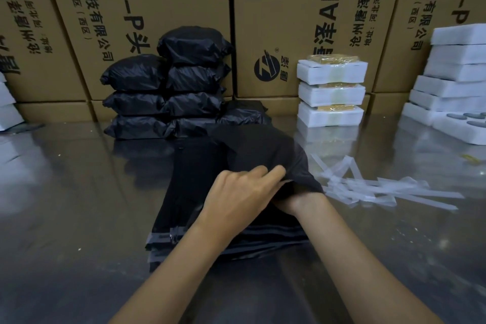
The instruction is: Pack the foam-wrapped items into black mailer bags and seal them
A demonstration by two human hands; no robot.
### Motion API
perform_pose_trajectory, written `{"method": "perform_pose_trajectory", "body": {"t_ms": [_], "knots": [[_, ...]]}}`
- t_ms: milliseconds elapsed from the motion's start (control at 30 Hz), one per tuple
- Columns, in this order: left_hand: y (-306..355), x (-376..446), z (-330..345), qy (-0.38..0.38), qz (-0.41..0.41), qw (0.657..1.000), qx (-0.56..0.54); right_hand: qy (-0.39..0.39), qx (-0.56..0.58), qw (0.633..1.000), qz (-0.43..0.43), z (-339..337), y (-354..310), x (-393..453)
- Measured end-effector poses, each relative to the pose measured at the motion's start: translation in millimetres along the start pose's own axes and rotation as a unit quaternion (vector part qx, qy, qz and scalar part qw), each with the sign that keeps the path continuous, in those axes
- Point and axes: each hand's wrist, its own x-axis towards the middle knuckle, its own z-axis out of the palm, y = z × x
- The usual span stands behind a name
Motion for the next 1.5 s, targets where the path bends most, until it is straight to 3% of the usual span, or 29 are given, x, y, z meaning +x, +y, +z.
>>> {"method": "perform_pose_trajectory", "body": {"t_ms": [67,133,200,233,300,367,467,533,567,633,667,733,900,1000,1067,1133,1233,1300,1367,1500], "knots": [[-3,-7,-1,0.003,-0.039,0.999,0.002,-0.016,0.084,0.996,0.020,3,4,5],[-12,-13,2,-0.048,-0.128,0.990,0.023,0.042,0.140,0.989,0.006,-3,2,17],[-21,-22,7,-0.138,-0.235,0.962,0.027,0.025,0.069,0.995,-0.068,-9,15,25],[-24,-28,8,-0.172,-0.280,0.944,0.021,0.025,0.087,0.995,-0.042,-9,17,24],[-28,-38,12,-0.204,-0.335,0.920,-0.003,-0.106,0.259,0.959,0.043,-8,14,28],[-35,-43,10,-0.189,-0.361,0.912,-0.043,-0.155,0.346,0.925,0.029,-8,22,33],[-41,-43,5,-0.169,-0.360,0.916,-0.064,0.009,0.106,0.994,-0.005,0,8,46],[-36,-45,2,-0.187,-0.346,0.918,-0.056,0.031,-0.026,0.999,-0.023,-2,9,47],[-34,-47,1,-0.193,-0.346,0.916,-0.056,0.046,-0.023,0.999,-0.014,-1,12,50],[-34,-52,0,-0.202,-0.359,0.910,-0.052,-0.022,0.133,0.991,0.027,-4,13,47],[-36,-55,0,-0.208,-0.368,0.905,-0.048,-0.066,0.279,0.956,0.058,-5,14,44],[-38,-59,-2,-0.228,-0.380,0.896,-0.039,-0.076,0.352,0.930,0.071,-10,22,46],[-33,-65,-8,-0.249,-0.391,0.885,-0.036,-0.080,0.167,0.976,0.111,-26,18,35],[-32,-71,-12,-0.282,-0.382,0.880,-0.007,-0.057,0.147,0.984,0.078,-30,12,25],[-33,-76,-17,-0.325,-0.371,0.870,-0.017,-0.113,0.066,0.991,0.030,-34,15,14],[-40,-78,-25,-0.365,-0.376,0.848,-0.081,-0.190,-0.089,0.978,-0.019,-37,22,-4],[-55,-76,-39,-0.389,-0.336,0.838,-0.184,-0.209,-0.234,0.947,-0.063,-48,19,-29],[-61,-63,-45,-0.328,-0.302,0.850,-0.281,-0.225,-0.241,0.941,-0.078,-58,3,-47],[-61,-40,-43,-0.251,-0.310,0.841,-0.366,-0.224,-0.193,0.951,-0.093,-68,-19,-63],[-56,19,-8,-0.181,-0.370,0.823,-0.391,-0.091,-0.074,0.975,-0.189,-74,-61,-54]]}}
